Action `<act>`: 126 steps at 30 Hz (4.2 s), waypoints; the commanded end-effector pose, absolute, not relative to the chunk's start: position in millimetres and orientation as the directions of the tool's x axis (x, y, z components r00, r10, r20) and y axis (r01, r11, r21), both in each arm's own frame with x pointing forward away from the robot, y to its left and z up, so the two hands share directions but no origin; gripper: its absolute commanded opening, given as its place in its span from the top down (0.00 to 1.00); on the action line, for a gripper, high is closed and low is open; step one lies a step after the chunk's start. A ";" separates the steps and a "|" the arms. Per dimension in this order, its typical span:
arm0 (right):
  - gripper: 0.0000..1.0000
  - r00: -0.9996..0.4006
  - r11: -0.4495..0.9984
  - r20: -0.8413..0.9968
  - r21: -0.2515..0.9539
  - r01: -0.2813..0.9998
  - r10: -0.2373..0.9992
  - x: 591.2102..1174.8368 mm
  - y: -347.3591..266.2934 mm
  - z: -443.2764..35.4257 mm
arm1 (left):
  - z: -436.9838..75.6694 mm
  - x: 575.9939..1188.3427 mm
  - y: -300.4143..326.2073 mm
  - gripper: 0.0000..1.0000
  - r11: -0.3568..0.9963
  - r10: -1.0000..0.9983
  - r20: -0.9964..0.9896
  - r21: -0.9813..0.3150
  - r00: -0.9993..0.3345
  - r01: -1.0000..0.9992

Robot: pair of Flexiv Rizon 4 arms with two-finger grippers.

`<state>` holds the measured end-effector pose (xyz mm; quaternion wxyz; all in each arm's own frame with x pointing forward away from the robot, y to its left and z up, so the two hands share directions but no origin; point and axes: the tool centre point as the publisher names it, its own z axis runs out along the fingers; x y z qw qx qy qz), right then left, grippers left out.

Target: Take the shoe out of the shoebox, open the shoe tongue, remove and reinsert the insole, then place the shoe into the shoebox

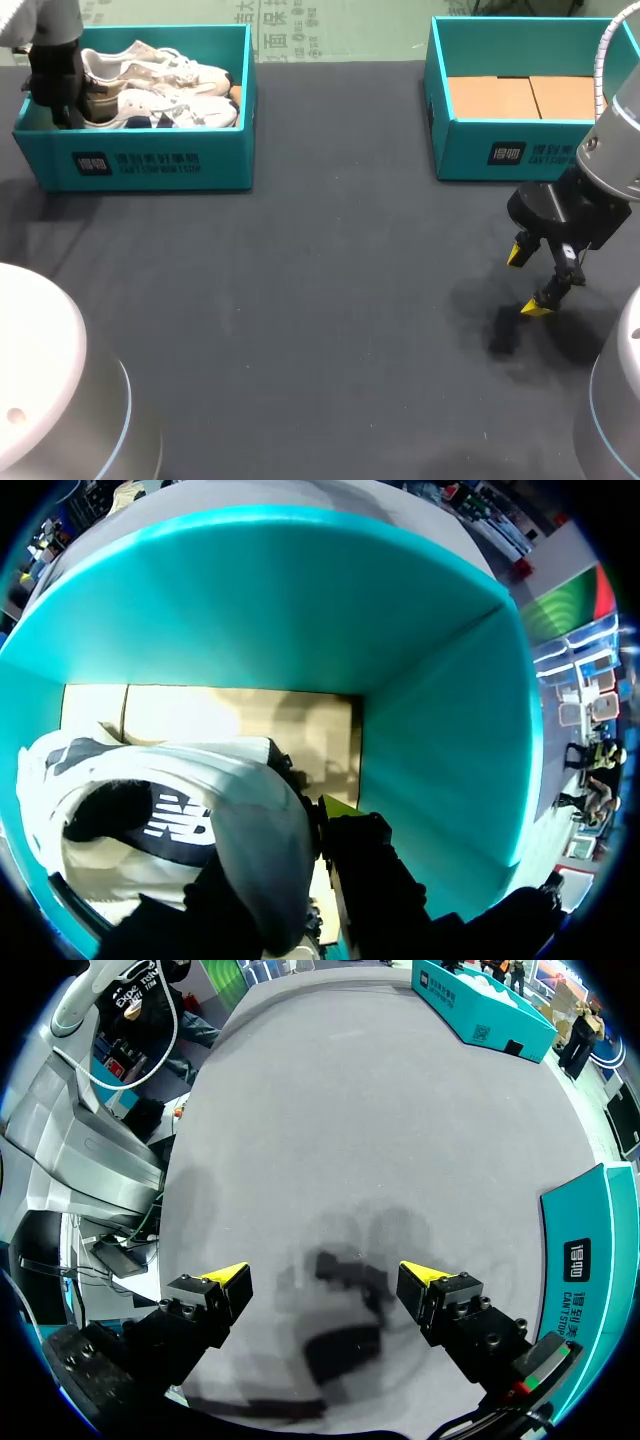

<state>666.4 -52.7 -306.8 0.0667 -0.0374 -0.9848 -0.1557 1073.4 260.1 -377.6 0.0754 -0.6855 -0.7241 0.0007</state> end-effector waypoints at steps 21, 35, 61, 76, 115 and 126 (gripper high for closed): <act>0.00 -0.988 0.949 0.142 0.301 0.095 0.053 665.4 -53.0 -306.9 | -361.9 1069.7 271.2 1.00 0.011 0.991 0.137 -0.025 -0.008 1.000; 0.00 -0.988 0.949 0.142 0.301 0.095 0.053 665.4 -53.0 -306.9 | -327.3 1078.1 272.3 1.00 0.001 0.992 0.128 -0.003 -0.001 1.000; 0.00 -0.988 0.949 0.142 0.301 0.095 0.053 665.4 -53.0 -306.9 | -186.7 1070.6 278.4 1.00 0.047 0.983 0.178 0.030 -0.051 0.998; 0.00 -0.988 0.949 0.142 0.301 0.095 0.053 665.4 -53.0 -306.9 | -144.7 1002.2 259.8 1.00 0.040 0.976 0.215 0.004 -0.040 0.999; 0.00 -0.988 0.949 0.142 0.301 0.095 0.053 665.4 -53.0 -306.9 | -150.0 813.4 152.1 1.00 -0.063 0.989 0.132 -0.074 0.072 0.995; 0.00 -0.988 0.949 0.142 0.301 0.095 0.053 665.4 -53.0 -306.9 | -150.0 813.4 152.1 1.00 -0.063 0.989 0.132 -0.074 0.072 0.995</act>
